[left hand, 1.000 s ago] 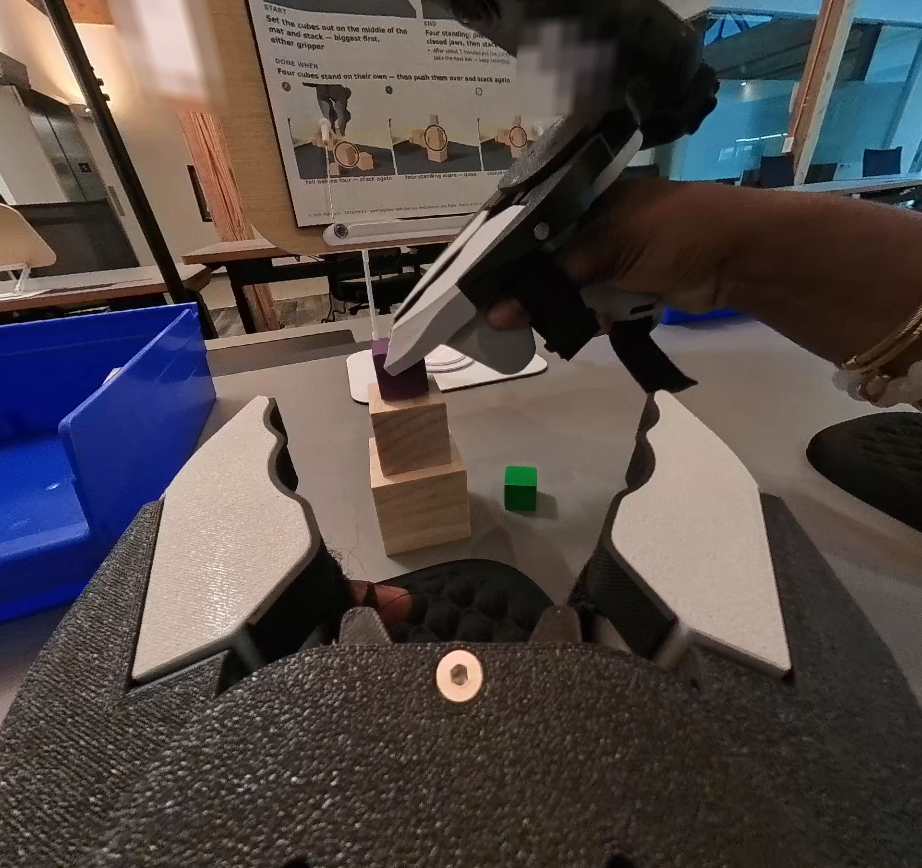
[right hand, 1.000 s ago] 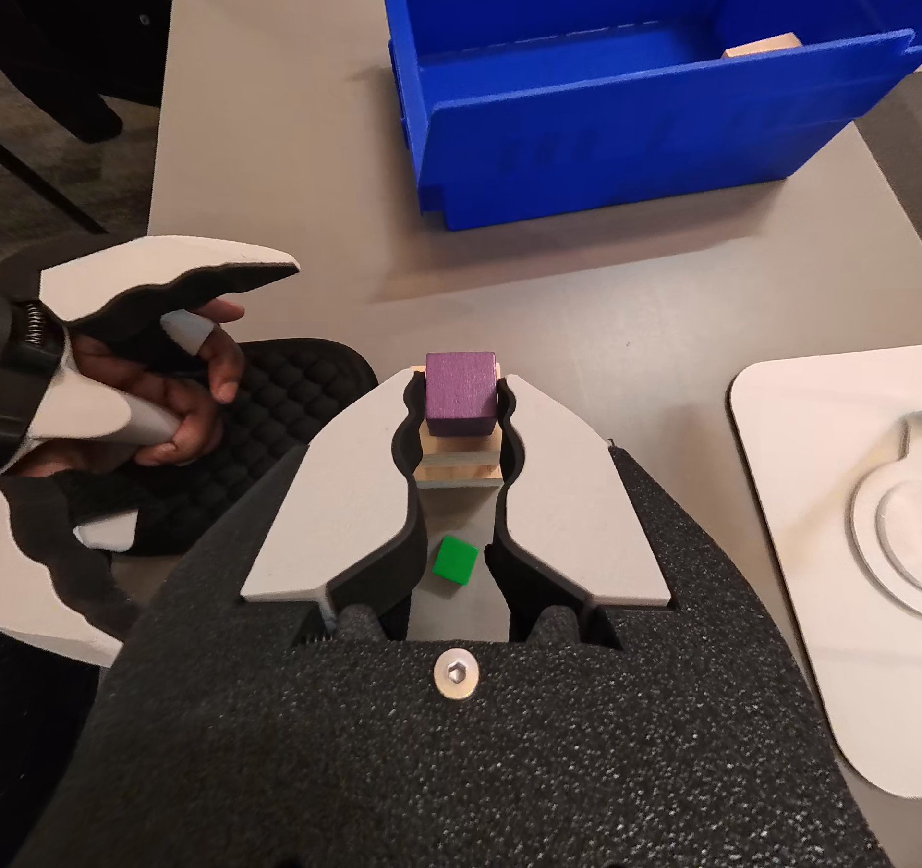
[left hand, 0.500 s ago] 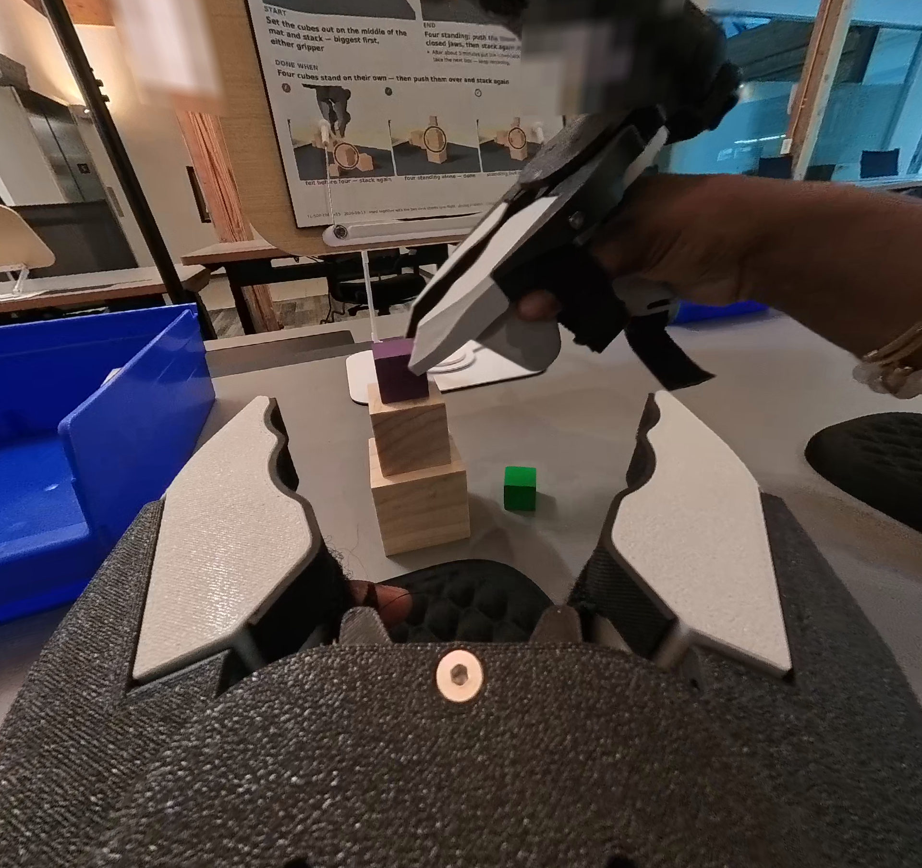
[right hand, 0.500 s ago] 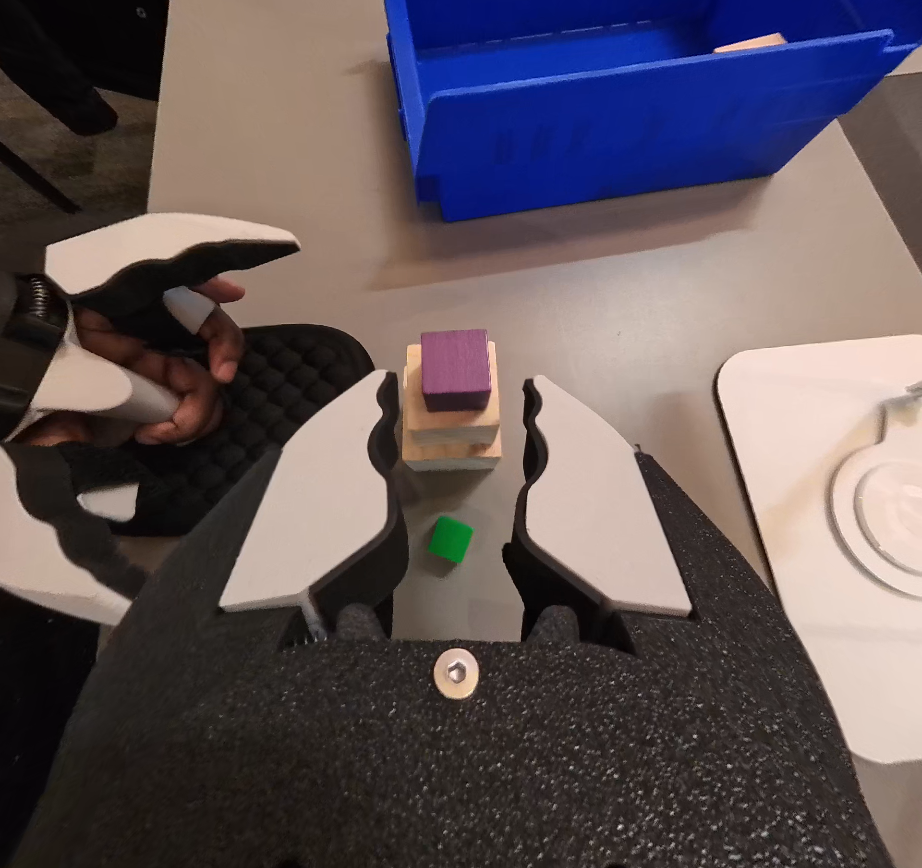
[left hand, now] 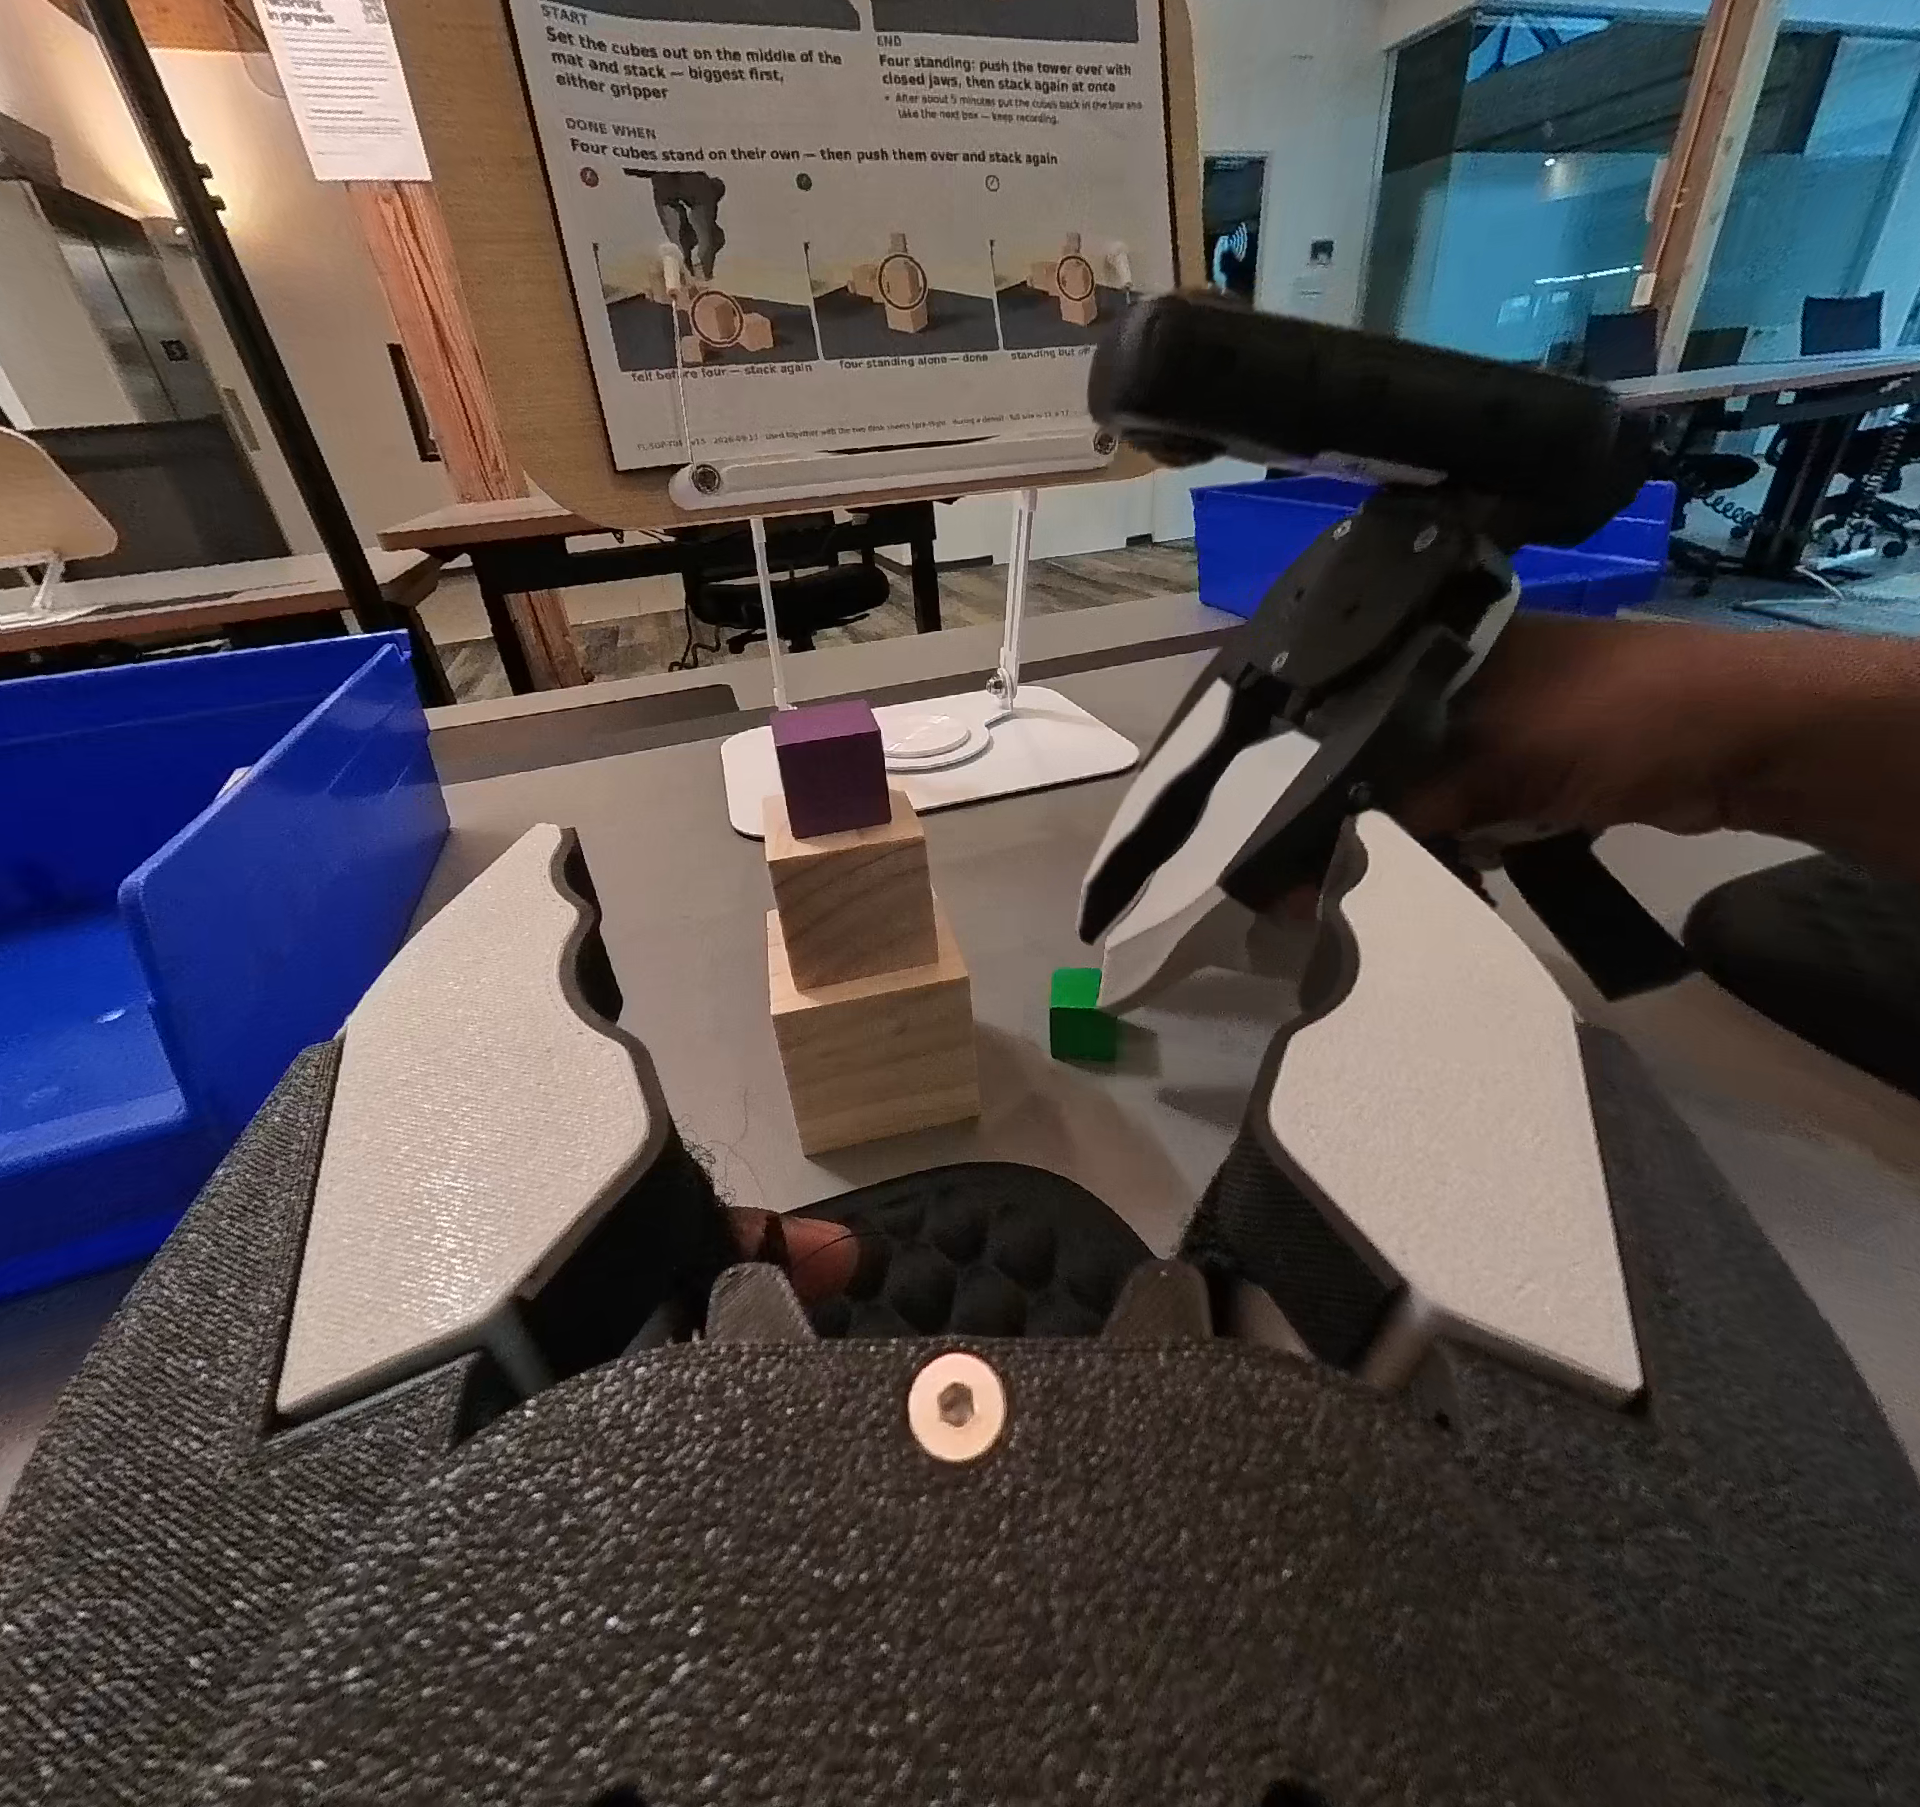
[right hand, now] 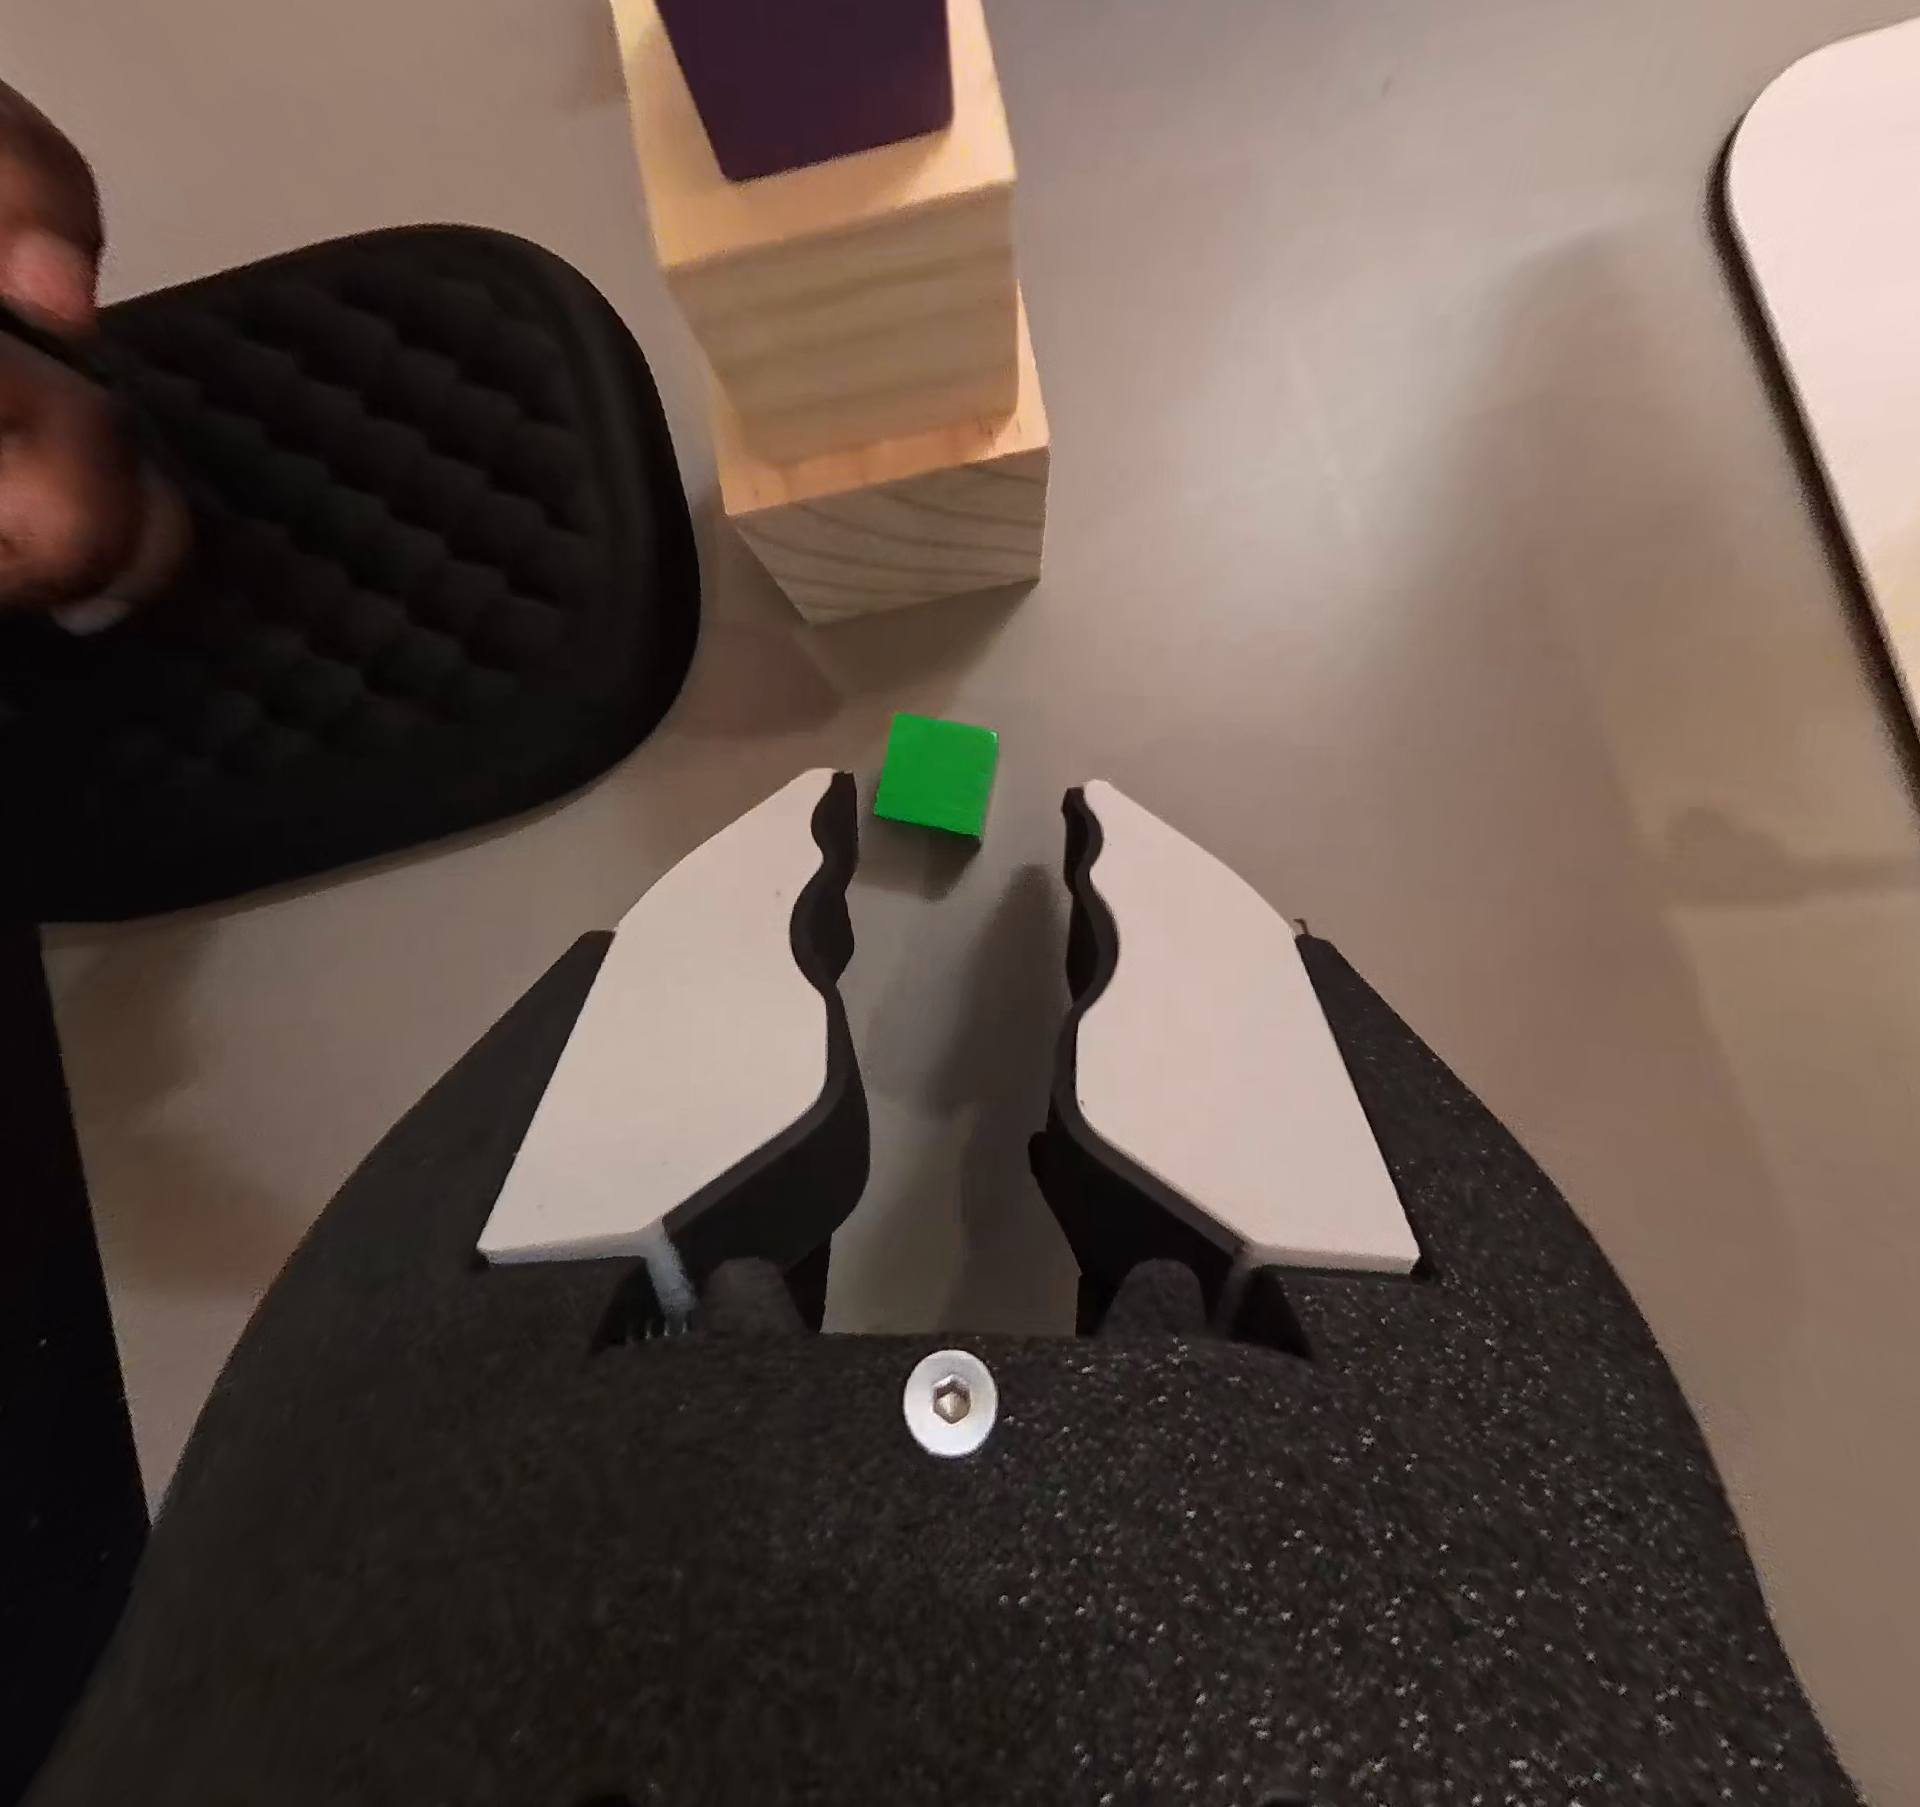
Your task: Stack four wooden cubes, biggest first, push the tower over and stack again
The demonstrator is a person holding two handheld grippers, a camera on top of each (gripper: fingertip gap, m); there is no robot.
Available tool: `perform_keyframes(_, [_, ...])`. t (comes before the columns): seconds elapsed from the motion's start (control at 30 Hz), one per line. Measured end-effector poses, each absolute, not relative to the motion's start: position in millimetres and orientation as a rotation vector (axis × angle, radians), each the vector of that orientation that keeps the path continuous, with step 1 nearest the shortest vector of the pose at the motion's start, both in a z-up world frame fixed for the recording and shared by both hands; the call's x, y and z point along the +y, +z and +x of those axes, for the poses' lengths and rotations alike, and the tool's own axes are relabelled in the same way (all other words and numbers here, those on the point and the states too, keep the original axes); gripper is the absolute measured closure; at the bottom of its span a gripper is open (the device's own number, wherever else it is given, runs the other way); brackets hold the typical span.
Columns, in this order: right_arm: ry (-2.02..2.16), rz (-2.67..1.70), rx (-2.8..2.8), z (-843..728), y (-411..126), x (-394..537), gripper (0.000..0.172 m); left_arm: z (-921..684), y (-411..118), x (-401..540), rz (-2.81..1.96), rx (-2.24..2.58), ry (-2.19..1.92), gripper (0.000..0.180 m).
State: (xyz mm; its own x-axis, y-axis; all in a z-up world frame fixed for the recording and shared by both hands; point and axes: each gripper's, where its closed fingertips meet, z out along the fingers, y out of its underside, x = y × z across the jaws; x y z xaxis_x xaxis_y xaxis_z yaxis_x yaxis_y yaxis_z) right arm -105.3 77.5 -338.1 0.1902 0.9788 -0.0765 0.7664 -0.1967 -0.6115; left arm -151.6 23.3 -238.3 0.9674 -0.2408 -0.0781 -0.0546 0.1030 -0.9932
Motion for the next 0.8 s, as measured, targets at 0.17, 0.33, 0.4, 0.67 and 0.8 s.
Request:
perform_keyframes(0.17, [0.563,-2.068,-1.630,-108,-346,75,0.134,-151,-238,23,-1.465,0.244,-0.141,0.052])
perform_keyframes(0.33, [0.528,-2.086,-1.613,-111,-351,77,0.145,-152,-238,23,-1.464,0.244,-0.140,0.051])
perform_keyframes(0.4, [0.536,-2.084,-1.626,-113,-351,75,0.151,-152,-238,23,-1.463,0.244,-0.140,0.051])
perform_keyframes(0.67, [0.659,-1.951,-1.620,-124,-276,84,0.151,-152,-238,23,-1.466,0.244,-0.140,0.051])
perform_keyframes(0.8, [0.686,-1.872,-1.646,-141,-230,85,0.151,-151,-238,23,-1.466,0.245,-0.140,0.051])
